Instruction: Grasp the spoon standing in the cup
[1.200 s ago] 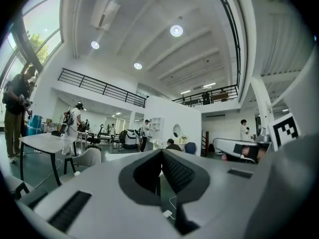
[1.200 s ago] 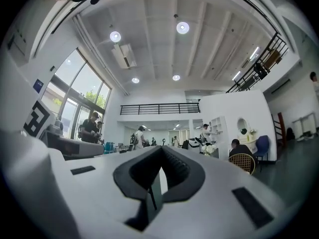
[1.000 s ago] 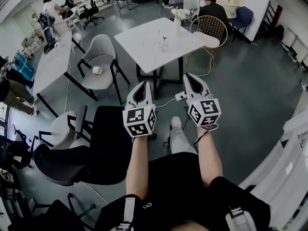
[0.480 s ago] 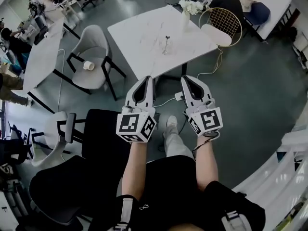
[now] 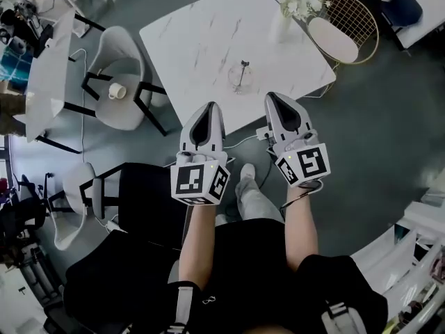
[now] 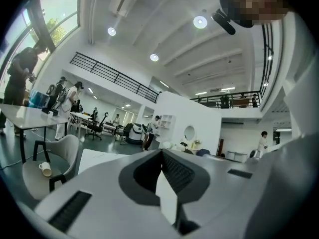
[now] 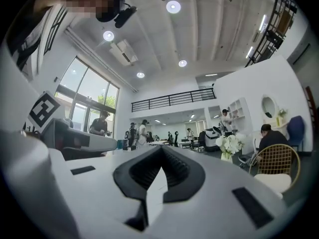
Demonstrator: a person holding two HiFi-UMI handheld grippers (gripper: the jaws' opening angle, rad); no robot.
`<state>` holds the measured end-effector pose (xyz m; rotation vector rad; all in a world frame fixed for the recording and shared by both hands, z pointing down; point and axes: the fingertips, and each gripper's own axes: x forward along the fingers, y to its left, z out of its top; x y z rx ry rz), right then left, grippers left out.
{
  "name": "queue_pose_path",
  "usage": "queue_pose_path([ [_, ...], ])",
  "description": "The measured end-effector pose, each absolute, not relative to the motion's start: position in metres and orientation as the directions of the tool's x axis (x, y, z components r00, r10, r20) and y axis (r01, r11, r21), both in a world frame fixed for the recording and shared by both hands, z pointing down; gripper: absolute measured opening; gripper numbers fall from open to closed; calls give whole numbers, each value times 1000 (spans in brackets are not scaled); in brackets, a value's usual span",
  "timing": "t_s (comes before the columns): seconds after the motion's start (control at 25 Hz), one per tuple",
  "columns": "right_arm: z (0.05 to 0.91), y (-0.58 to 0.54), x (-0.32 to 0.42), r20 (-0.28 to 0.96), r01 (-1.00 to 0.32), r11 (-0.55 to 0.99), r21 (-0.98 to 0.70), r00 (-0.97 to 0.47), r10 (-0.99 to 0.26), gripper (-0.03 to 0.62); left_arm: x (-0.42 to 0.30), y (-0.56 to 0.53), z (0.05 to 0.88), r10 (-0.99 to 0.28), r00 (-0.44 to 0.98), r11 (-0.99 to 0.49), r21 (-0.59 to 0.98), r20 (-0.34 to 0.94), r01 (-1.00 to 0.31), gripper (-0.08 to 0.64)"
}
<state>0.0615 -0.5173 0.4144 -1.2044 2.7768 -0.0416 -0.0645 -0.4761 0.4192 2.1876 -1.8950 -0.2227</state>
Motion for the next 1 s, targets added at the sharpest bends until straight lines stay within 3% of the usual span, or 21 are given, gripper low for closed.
queue_pose_path([
  [0.52,443,-587,27,-8,-660,741,-123,-746,-665,6,-69,-546,461,-971,169,-102,350,168,-931,15],
  [1.0,521,-634,35,217,-687,722,-83,-720,-659,9,-67,-586,526,-933,204,-72,401,297,-913,15],
])
